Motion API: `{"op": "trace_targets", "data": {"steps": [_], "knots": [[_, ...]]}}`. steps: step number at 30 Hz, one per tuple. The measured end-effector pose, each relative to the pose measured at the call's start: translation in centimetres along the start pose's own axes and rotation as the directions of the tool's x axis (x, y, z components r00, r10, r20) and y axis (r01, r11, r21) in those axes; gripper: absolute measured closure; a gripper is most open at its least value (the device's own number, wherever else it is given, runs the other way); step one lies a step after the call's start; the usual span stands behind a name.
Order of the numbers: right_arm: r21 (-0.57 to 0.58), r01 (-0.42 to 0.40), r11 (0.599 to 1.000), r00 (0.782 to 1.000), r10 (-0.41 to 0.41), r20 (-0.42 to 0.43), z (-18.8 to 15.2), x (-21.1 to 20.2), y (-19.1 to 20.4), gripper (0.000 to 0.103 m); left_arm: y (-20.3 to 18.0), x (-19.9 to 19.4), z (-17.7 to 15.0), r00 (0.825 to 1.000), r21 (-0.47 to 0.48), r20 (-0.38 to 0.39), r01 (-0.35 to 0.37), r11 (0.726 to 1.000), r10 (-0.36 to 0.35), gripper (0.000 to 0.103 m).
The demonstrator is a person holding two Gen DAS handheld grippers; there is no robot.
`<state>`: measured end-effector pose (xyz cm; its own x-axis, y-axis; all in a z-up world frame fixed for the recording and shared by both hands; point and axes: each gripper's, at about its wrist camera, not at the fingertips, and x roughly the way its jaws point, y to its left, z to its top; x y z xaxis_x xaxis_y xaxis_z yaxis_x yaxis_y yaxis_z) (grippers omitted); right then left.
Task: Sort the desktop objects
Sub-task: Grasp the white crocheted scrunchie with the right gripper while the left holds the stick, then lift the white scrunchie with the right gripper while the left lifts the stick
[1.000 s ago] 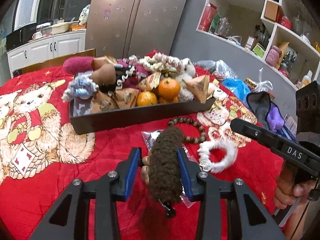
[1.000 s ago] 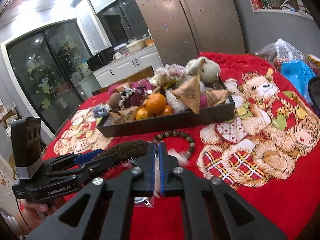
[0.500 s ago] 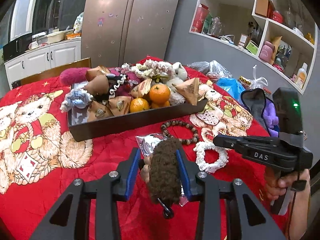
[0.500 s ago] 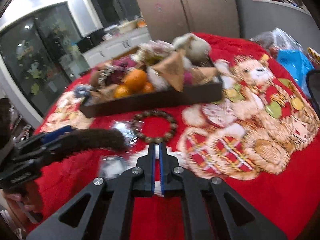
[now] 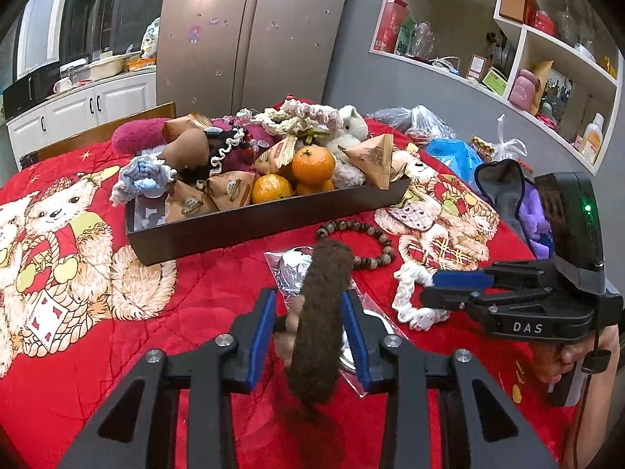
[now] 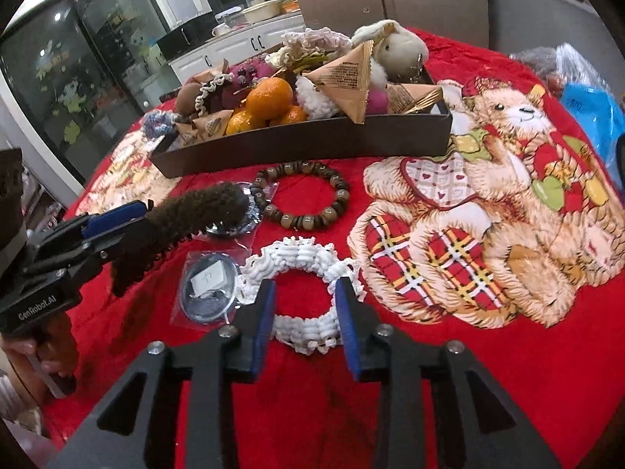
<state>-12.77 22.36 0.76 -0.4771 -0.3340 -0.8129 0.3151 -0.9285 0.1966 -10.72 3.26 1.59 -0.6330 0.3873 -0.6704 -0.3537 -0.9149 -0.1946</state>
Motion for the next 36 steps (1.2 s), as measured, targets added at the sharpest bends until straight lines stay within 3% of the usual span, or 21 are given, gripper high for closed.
{"op": "trace_targets", "data": {"steps": [3,8,12,13,16,18,20,22,23,25,27,36], "knots": [[-0.004,0.096,0.995,0.995,-0.096,0.012,0.1,-0.4,-0.4,0.067,-0.1,-0.2,0.1,1.0,0.008,0.009,-0.002,1.0,0.002,0.073],[0.029,0.08,0.996,0.997,-0.079,-0.023,-0.1,0.2,-1.4,0.066,0.0,0.1,0.0,1.0,0.009,-0.004,0.001,1.0,-0.001,0.073],[-0.027,0.101,0.995,0.994,-0.102,-0.033,-0.3,0.4,-0.3,0.066,-0.1,0.8,-0.2,1.0,0.022,-0.028,-0.013,1.0,0.013,0.073],[-0.044,0.111,0.993,0.993,-0.112,-0.037,-0.4,0.5,0.1,0.066,-0.2,1.1,-0.3,0.999,0.036,-0.035,-0.028,0.999,0.029,0.071],[-0.098,0.161,0.982,0.986,-0.165,-0.034,-0.6,0.9,1.2,0.066,0.0,1.8,-0.6,0.998,0.051,-0.054,-0.039,0.998,0.042,0.052],[-0.119,0.196,0.973,0.98,-0.2,-0.023,-0.8,1.4,2.0,0.065,0.3,2.5,-0.9,0.996,0.041,-0.074,-0.042,0.998,0.045,0.05],[-0.128,0.216,0.968,0.975,-0.22,-0.012,-0.7,1.5,2.4,0.071,0.8,3.0,-1.2,0.996,0.018,-0.088,-0.01,1.0,0.012,0.048],[-0.128,0.21,0.969,0.977,-0.212,-0.001,-0.8,1.6,2.8,0.078,0.9,3.0,-1.2,0.996,0.014,-0.089,0.004,1.0,-0.003,0.048],[-0.132,0.207,0.969,0.978,-0.209,0.005,-0.8,1.6,2.9,0.083,0.8,2.9,-1.2,0.996,0.014,-0.086,0.017,1.0,-0.016,0.058],[-0.152,0.192,0.97,0.981,-0.192,0.016,-0.9,1.6,3.4,0.09,0.6,2.9,-1.3,0.996,0.016,-0.088,0.032,0.999,-0.03,0.058],[-0.172,0.192,0.966,0.981,-0.189,0.032,-0.9,1.6,4.1,0.091,0.3,2.7,-1.3,0.997,0.028,-0.08,0.025,0.999,-0.023,0.064],[-0.098,0.099,0.99,0.986,-0.084,0.141,-0.1,-1.1,4.6,0.091,0.5,2.2,-1.1,0.996,-0.005,-0.079,0.047,0.999,-0.048,0.064]]}}
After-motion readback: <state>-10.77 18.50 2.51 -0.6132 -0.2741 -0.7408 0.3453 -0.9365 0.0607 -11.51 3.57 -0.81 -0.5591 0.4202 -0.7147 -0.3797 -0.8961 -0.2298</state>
